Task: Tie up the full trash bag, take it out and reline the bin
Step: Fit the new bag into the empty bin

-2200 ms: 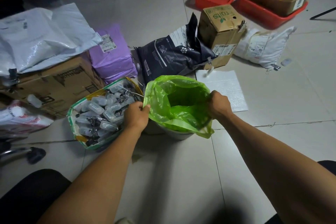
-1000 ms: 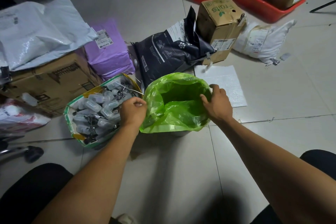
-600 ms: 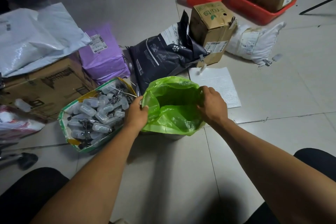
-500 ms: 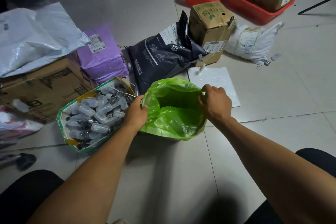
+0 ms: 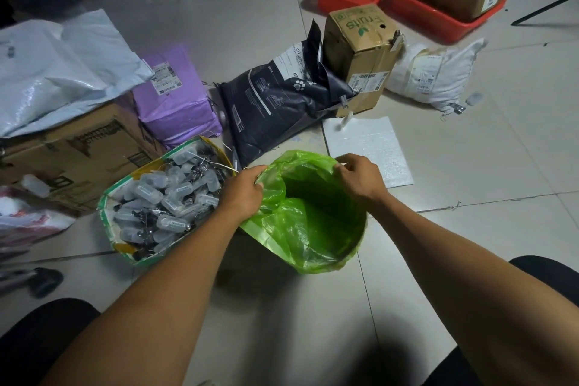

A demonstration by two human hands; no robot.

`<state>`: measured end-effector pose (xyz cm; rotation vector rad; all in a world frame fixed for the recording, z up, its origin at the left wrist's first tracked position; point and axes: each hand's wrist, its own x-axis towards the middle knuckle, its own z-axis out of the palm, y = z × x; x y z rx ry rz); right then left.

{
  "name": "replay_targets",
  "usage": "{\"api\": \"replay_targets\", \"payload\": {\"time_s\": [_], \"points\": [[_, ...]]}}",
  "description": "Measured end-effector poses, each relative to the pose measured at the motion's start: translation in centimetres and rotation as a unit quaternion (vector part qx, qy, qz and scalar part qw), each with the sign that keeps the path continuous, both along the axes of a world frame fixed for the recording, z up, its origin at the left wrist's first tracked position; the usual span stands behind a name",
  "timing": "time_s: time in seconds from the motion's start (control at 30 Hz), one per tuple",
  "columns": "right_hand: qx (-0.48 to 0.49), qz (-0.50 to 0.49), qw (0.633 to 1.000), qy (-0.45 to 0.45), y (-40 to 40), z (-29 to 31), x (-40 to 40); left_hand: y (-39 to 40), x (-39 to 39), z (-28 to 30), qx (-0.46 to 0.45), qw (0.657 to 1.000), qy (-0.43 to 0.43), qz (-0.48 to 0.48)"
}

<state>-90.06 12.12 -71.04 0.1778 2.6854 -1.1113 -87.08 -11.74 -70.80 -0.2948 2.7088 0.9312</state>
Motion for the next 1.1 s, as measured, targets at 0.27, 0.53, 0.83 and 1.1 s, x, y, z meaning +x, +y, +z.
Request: {"api": "replay_targets", "payload": {"time_s": [0.27, 0.53, 0.83, 1.1], "points": [[0.005, -0.031, 0.998, 0.059, 0.3, -0.4, 0.1, 0.2, -0.4, 0.0, -0.024, 1.0, 0.005, -0.005], [-0.006, -0.099, 0.991, 0.086, 0.0, -0.3, -0.5, 0.2, 0.5, -0.1, -0.006, 0.999, 0.015, -0.035], [0.017, -0.094, 0.992, 0.079, 0.2, -0.7, -0.1, -0.4, 1.6, 0.0, -0.012, 0.995, 0.097, -0.01], [0.012, 0.012, 0.999, 0.051, -1.1, 0.1, 0.6, -2.2, 2.5, 0.2, -0.038, 0.998, 0.055, -0.009]]}}
